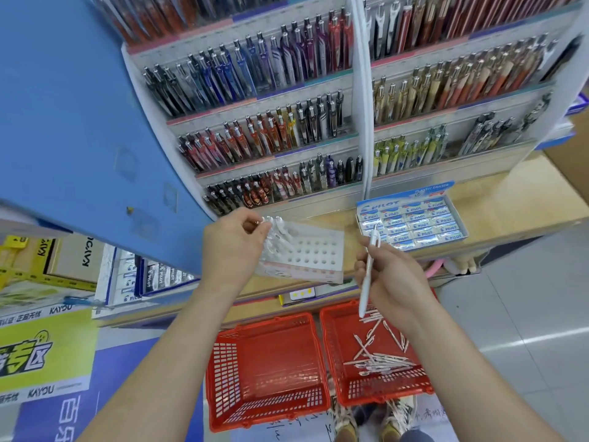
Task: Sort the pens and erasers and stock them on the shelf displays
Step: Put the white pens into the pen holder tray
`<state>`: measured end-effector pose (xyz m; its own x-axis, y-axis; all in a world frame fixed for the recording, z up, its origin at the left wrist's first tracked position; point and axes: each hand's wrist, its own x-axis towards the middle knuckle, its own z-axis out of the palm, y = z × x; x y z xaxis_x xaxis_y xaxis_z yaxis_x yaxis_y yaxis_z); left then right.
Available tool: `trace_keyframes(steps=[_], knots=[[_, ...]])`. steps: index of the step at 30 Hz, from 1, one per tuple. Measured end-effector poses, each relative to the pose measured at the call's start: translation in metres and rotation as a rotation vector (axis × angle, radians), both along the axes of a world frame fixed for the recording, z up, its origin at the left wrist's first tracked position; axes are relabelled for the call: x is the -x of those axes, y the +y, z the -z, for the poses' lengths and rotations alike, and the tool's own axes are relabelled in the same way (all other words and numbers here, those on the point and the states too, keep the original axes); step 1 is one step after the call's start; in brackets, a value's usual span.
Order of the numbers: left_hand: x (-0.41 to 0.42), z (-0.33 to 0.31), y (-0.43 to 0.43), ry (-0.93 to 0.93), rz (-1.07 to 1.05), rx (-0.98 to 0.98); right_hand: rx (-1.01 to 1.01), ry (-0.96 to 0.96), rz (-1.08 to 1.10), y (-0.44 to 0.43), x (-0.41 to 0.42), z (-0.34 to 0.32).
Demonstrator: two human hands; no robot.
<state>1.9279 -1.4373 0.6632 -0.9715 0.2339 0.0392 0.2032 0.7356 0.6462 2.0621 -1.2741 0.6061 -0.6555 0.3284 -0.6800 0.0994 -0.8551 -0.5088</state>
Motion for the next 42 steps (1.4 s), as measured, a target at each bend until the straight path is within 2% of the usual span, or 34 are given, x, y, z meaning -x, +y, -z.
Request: trace_keyframes(steps=[3,13,21,39,42], knots=[[0.001,0.003,0.004,0.017,0.017,0.032,-0.032,0.042,-0.065,-0.001,-0.003,-0.001],[0.004,-0.005,0.008,0.103,0.105,0.146,-0.440,-0.063,-0.256,-0.012,0.003,0.015],[0.005,-0.002,0.012,0.036,0.103,0.127,-0.632,-0.170,-0.299,-0.017,0.010,0.032],[0.005,0.016,0.008,0.113,0.147,0.167,-0.694,-0.172,-0.273,-0.013,0.017,0.037],[0.007,0.020,0.009,0.157,0.169,0.220,-0.694,-0.169,-0.270,-0.012,0.018,0.036]])
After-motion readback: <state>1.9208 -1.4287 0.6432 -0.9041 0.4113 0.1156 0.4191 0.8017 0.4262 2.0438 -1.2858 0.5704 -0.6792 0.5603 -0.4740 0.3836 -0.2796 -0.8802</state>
